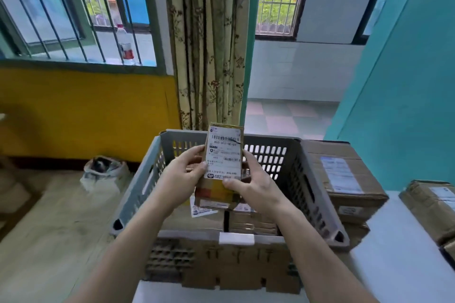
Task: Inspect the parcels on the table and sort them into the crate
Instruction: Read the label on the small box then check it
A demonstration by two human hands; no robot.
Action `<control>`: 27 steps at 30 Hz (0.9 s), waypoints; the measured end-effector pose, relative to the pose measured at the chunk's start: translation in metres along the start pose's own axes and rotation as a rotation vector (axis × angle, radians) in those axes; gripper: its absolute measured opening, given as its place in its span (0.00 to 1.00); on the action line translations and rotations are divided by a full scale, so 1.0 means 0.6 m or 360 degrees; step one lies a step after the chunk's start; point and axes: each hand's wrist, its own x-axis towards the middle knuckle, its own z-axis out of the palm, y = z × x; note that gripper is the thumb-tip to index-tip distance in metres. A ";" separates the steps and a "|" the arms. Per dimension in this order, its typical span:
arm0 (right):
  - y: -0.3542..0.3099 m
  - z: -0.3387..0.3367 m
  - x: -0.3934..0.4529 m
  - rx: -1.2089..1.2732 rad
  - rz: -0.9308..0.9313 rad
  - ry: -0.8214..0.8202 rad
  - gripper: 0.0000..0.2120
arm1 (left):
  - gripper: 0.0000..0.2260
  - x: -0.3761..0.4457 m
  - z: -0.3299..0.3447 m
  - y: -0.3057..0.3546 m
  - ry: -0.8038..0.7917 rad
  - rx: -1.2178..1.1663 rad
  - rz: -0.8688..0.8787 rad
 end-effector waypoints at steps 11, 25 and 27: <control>-0.015 0.145 0.136 -0.0077 0.0396 -0.0334 0.41 | 0.29 0.103 -0.124 -0.069 -0.0401 0.0861 -0.0253; 0.023 0.222 0.248 0.0039 0.0615 -0.0413 0.46 | 0.12 0.203 -0.122 -0.132 -0.0309 0.1453 -0.0303; 0.026 0.227 0.255 0.0055 0.0608 -0.0408 0.47 | 0.14 0.206 -0.119 -0.131 -0.0296 0.1482 -0.0316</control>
